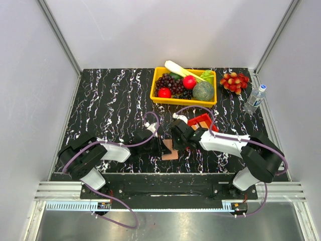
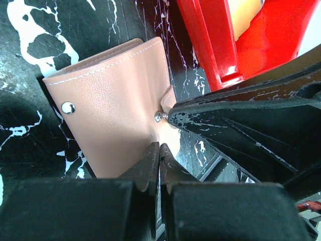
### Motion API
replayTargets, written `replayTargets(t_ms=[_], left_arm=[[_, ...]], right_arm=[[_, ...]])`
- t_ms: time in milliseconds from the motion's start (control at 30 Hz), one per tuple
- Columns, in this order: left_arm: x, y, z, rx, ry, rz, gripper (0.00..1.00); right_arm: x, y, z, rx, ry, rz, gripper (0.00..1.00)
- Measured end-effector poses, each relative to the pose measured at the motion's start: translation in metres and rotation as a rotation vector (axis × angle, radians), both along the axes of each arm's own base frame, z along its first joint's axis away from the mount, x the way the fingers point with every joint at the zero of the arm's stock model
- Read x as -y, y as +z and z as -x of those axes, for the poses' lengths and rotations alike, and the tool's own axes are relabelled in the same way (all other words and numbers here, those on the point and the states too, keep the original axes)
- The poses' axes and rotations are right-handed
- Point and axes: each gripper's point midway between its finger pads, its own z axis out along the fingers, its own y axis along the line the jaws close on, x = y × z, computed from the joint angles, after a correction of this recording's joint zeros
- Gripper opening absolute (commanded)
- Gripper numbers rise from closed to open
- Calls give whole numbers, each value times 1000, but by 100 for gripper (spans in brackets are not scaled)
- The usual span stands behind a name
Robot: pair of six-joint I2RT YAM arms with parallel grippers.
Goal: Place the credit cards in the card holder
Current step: Close the card holder at the center of the board.
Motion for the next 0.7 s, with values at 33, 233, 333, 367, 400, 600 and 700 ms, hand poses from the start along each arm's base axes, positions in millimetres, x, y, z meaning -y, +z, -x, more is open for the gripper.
replayTargets(t_ms=[33, 233, 333, 367, 400, 600, 700], left_arm=[[0, 0, 0, 0, 0, 0, 0], [0, -1, 0, -2, 0, 0, 0], [0, 0, 0, -2, -1, 0, 0], [0, -1, 0, -2, -1, 0, 0], [0, 0, 0, -1, -1, 1, 0], [0, 0, 0, 0, -1, 2, 0], [1, 0, 0, 1, -1, 3, 0]], right_arm=[[0, 0, 0, 1, 0, -2, 0], [-1, 0, -1, 0, 0, -1, 0], [-2, -1, -1, -1, -1, -1, 0], [-2, -1, -1, -1, -1, 0, 0], [-3, -1, -2, -1, -1, -1, 0], [-4, -2, -3, -3, -4, -1, 0], [-5, -2, -4, -3, -5, -3, 0]])
